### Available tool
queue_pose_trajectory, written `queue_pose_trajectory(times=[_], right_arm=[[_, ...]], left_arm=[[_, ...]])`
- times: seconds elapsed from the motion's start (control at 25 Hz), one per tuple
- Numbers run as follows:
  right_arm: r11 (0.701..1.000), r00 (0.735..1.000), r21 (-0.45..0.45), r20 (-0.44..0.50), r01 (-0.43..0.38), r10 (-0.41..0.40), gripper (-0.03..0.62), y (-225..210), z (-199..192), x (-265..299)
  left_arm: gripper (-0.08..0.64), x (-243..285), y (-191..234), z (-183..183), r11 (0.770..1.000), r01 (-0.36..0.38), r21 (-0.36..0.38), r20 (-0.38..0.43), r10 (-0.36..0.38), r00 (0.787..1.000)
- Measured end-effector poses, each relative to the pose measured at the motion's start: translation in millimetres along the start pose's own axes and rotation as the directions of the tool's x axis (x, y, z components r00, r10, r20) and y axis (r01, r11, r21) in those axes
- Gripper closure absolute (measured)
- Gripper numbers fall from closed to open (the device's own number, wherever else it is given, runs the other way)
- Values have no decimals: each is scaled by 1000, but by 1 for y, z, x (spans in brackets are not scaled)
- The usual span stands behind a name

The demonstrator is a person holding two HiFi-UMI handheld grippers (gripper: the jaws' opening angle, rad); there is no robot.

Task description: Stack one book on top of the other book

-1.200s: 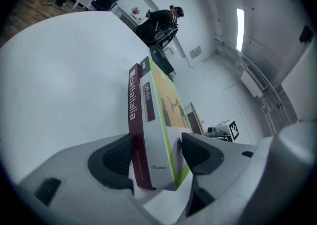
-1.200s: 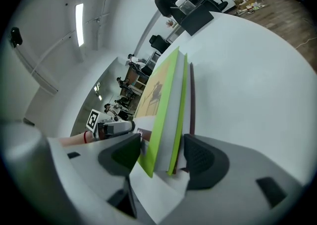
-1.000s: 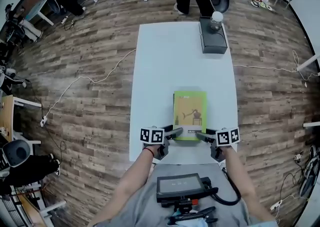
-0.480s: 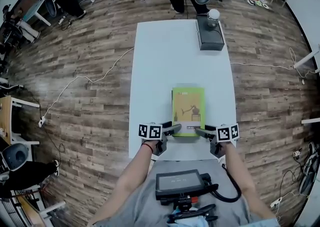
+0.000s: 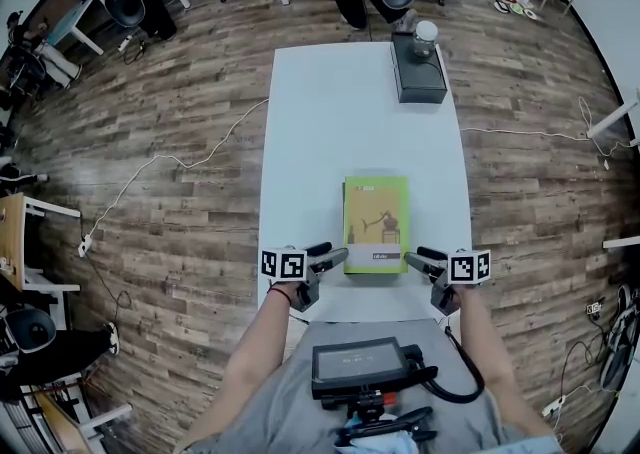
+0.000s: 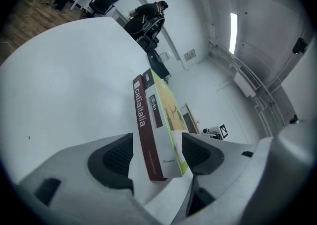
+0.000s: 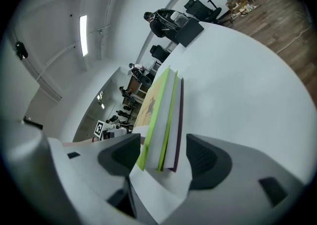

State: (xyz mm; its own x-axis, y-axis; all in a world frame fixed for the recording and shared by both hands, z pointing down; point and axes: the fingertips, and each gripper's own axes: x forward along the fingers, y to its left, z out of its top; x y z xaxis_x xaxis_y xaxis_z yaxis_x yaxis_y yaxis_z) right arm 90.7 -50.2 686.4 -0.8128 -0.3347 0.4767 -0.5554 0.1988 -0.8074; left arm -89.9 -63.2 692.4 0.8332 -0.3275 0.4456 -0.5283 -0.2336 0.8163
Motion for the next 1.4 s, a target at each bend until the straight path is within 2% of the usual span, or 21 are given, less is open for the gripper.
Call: queue_pose_trajectory(times=[0.2, 0.4, 0.76, 0.84, 1.0, 1.16, 1.4], right_arm=[[991, 999, -128, 41, 31, -26, 325, 12, 23, -13], [966, 995, -254, 94, 39, -15, 325, 37, 44, -18], [880, 987, -474, 153, 31, 47, 339, 92, 64, -21], [863, 986, -505, 157, 24, 64, 379, 100, 63, -19], [834, 985, -551, 156, 22, 77, 514, 109, 59, -17], [800, 984, -600, 146, 2, 107, 548, 121, 55, -18], [755, 977, -655, 148, -20, 155, 561, 140, 52, -19]], left_arm=[[265, -13, -6, 16, 1000, 11, 23, 55, -12, 998], [265, -17, -30, 33, 988, 25, 153, 82, -38, 996], [274, -20, -96, 50, 924, 78, 374, 96, -122, 988], [331, -19, -104, 50, 912, 80, 403, 96, -129, 987], [461, -15, -113, 49, 893, 78, 443, 95, -133, 987], [534, -13, -125, 47, 867, 96, 489, 74, -151, 986], [543, -10, -146, 47, 827, 106, 552, 90, -185, 979]])
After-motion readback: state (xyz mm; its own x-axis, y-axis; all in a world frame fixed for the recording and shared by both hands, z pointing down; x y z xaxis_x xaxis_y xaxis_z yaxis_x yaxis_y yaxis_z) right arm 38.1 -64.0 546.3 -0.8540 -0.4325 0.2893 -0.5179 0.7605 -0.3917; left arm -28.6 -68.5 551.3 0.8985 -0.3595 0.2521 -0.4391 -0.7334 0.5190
